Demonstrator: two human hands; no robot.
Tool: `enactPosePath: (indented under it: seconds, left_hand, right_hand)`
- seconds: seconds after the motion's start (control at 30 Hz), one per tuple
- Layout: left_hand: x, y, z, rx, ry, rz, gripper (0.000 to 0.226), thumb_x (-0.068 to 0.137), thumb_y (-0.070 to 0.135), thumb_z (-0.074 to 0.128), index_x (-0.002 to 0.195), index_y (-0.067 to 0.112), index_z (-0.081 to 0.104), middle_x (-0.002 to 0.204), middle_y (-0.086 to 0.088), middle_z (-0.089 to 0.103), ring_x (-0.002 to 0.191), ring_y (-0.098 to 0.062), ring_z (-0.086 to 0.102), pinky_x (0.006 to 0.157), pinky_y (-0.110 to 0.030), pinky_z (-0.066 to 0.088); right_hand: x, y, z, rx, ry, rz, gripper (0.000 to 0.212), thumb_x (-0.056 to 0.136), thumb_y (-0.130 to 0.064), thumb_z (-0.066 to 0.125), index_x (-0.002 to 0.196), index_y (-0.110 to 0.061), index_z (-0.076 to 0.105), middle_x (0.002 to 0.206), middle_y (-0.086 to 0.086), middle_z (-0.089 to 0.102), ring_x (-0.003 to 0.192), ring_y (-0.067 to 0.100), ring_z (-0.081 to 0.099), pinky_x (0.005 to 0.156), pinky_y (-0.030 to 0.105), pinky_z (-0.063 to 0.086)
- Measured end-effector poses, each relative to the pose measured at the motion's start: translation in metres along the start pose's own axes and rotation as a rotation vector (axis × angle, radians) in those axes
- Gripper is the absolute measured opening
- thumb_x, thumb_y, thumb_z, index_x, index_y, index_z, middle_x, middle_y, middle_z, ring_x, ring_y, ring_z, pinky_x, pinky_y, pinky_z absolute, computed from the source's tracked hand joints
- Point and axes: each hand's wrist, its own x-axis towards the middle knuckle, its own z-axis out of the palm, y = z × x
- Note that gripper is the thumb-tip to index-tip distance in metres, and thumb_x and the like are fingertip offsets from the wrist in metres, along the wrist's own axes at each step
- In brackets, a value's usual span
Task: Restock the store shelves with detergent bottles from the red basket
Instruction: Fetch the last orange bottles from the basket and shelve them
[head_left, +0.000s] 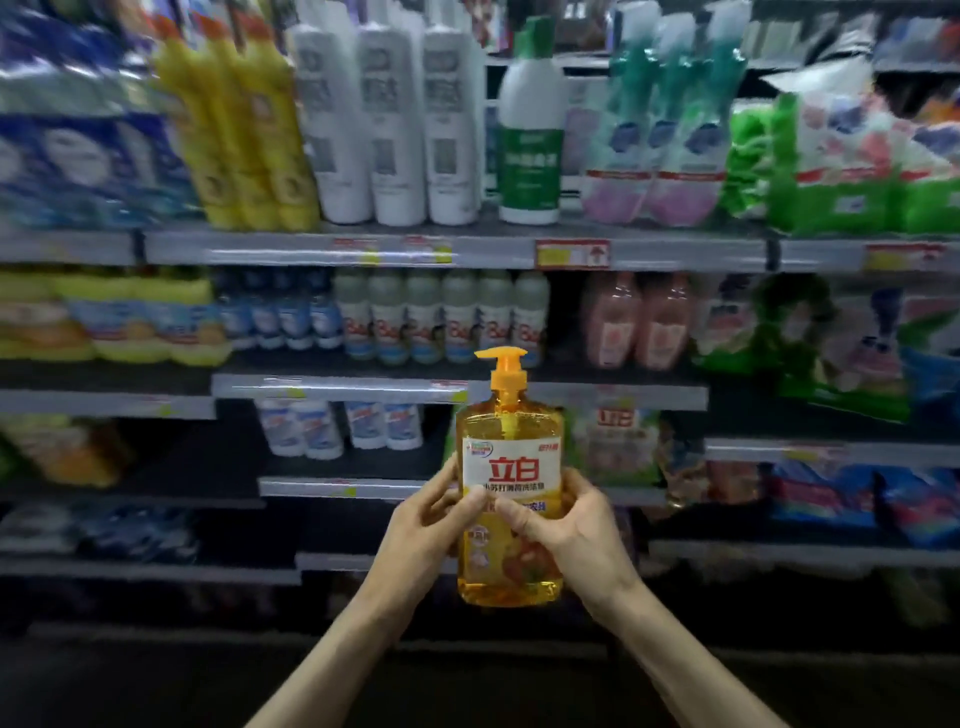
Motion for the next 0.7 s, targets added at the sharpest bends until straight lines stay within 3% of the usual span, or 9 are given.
enactPosePath:
  seconds: [0.2,0.33,0.47,0.6,0.7]
  left_hand:
    - [-0.044,0.033,-0.113,0.055,0.175,0.098,0.049,0.105,0.021,0.06,0.153,0.029,0.05,0.123,-0.002,0.078,0.116,-0.019,0.074,0.091,-0.03,0.062]
    - [-0.078,0.052,-0.194,0.089,0.295,0.14,0.051,0.103,0.025,0.061,0.15,0.039,0.048,0.121,0.003,0.079,0.115,-0.015,0.075,0.088,-0.027,0.062]
    - [-0.106,0.066,-0.267,0.114,0.396,0.161,0.045,0.106,0.027,0.059,0.146,0.044,0.049,0.118,0.009,0.079,0.112,-0.01,0.075,0.085,-0.026,0.062]
    - [-0.124,0.076,-0.337,0.136,0.49,0.182,0.04,0.103,0.031,0.06,0.135,0.052,0.048,0.108,0.031,0.076,0.107,0.009,0.071,0.082,-0.016,0.058]
    - [-0.131,0.084,-0.383,0.141,0.547,0.187,0.048,0.101,0.036,0.063,0.144,0.047,0.044,0.109,0.031,0.076,0.108,0.01,0.07,0.083,-0.016,0.058]
  right_hand:
    - [0.029,-0.026,0.119,-0.055,-0.21,-0.071,0.064,0.074,-0.03,0.092,0.129,-0.016,0.063,0.115,-0.001,0.08,0.106,0.019,0.078,0.088,0.046,0.066]
    - [0.038,-0.037,0.212,-0.068,-0.319,-0.117,0.063,0.076,-0.033,0.094,0.13,-0.022,0.064,0.118,-0.004,0.079,0.108,0.017,0.077,0.089,0.05,0.065]
    - [0.047,-0.053,0.298,-0.082,-0.409,-0.163,0.066,0.072,-0.038,0.096,0.129,-0.027,0.065,0.117,-0.009,0.079,0.109,0.011,0.076,0.093,0.045,0.064]
    - [0.054,-0.069,0.375,-0.073,-0.491,-0.191,0.068,0.071,-0.044,0.094,0.129,-0.027,0.064,0.118,-0.008,0.078,0.109,0.013,0.075,0.086,0.043,0.066]
    - [0.063,-0.079,0.422,-0.057,-0.544,-0.209,0.066,0.072,-0.042,0.093,0.129,-0.027,0.064,0.117,-0.01,0.078,0.108,0.012,0.076,0.081,0.038,0.066]
